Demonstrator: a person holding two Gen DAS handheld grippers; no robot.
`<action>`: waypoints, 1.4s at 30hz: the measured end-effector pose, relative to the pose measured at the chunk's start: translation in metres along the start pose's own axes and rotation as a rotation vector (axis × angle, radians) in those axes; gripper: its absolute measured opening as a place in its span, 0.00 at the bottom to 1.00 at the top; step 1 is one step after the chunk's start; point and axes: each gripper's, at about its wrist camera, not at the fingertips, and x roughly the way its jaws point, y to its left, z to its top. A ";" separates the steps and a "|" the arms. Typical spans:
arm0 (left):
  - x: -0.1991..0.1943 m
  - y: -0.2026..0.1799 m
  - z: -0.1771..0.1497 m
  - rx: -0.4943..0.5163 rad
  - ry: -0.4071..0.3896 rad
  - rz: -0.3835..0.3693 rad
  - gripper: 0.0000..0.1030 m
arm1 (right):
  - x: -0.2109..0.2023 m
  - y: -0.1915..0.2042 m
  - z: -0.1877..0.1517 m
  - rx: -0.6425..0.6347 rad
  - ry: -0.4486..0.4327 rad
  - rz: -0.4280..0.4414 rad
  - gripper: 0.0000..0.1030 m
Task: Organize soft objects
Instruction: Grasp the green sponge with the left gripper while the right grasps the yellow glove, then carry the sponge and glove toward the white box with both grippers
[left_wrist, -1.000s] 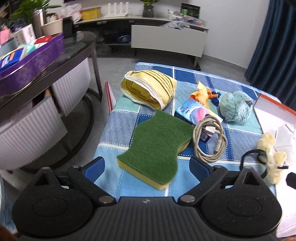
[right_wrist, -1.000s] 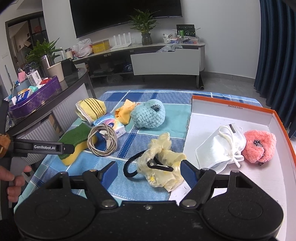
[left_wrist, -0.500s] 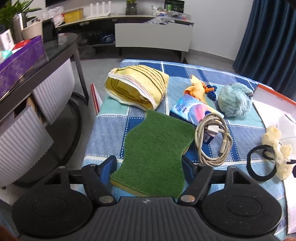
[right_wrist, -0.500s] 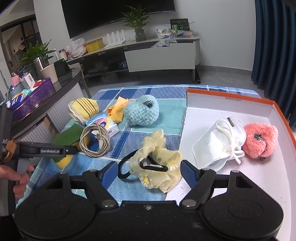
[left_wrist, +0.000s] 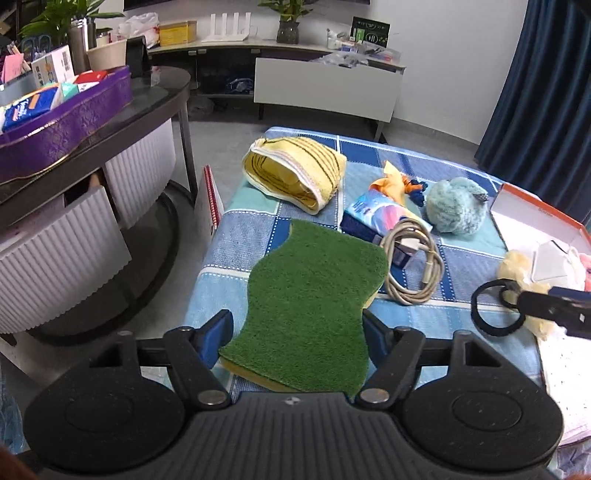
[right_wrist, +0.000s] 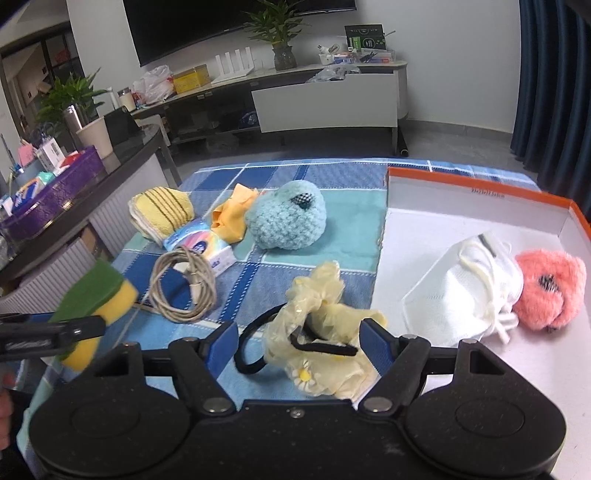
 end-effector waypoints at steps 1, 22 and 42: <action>-0.001 0.000 0.000 -0.005 -0.002 -0.005 0.72 | 0.000 -0.001 0.001 0.000 -0.003 0.007 0.83; -0.042 -0.032 -0.007 0.000 -0.063 -0.052 0.72 | -0.063 0.013 -0.004 -0.080 -0.112 0.043 0.20; -0.081 -0.080 -0.018 0.085 -0.131 -0.098 0.72 | -0.136 0.007 -0.029 -0.084 -0.221 0.005 0.20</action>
